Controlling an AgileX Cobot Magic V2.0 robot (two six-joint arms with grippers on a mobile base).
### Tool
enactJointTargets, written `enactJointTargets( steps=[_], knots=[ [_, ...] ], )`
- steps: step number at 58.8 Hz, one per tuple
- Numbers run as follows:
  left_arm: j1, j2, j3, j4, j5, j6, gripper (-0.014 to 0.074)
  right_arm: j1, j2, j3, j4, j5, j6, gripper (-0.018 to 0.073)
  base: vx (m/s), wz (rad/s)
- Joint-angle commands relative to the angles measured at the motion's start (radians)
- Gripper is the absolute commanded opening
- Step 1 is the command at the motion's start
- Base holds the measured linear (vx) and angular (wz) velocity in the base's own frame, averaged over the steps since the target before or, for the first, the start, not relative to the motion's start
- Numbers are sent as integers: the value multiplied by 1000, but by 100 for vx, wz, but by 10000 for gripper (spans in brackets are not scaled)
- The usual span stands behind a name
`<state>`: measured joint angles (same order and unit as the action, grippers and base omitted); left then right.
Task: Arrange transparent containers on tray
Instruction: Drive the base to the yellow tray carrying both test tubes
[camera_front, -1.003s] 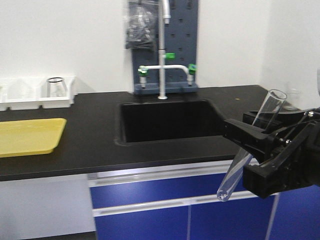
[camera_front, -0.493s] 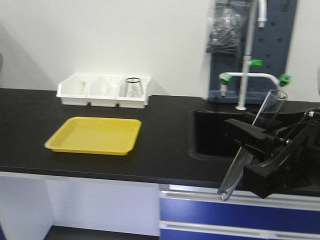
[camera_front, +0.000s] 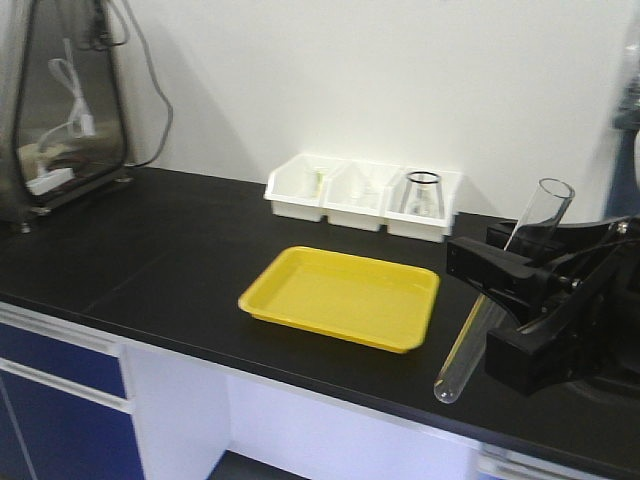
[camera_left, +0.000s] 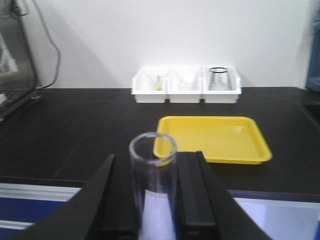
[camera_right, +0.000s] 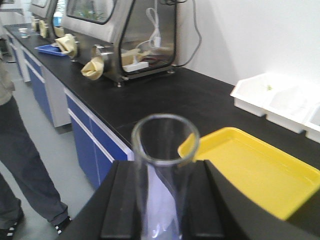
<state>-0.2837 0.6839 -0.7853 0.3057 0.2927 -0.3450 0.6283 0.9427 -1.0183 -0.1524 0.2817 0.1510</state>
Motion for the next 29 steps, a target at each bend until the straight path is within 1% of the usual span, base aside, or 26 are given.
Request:
enactJointTargets(
  steps=[1, 16, 29],
  knots=[
    [-8, -1, -34, -1, -75, -1, 129, 0, -13, -35, -6, -83, -9, 159, 23, 44],
    [-8, -1, -34, -1, -75, -1, 129, 0, -13, -35, -6, -83, -9, 159, 24, 36],
    [-7, -1, -34, -1, -75, -1, 129, 0, -13, -35, -6, -83, -9, 159, 25, 14]
  ],
)
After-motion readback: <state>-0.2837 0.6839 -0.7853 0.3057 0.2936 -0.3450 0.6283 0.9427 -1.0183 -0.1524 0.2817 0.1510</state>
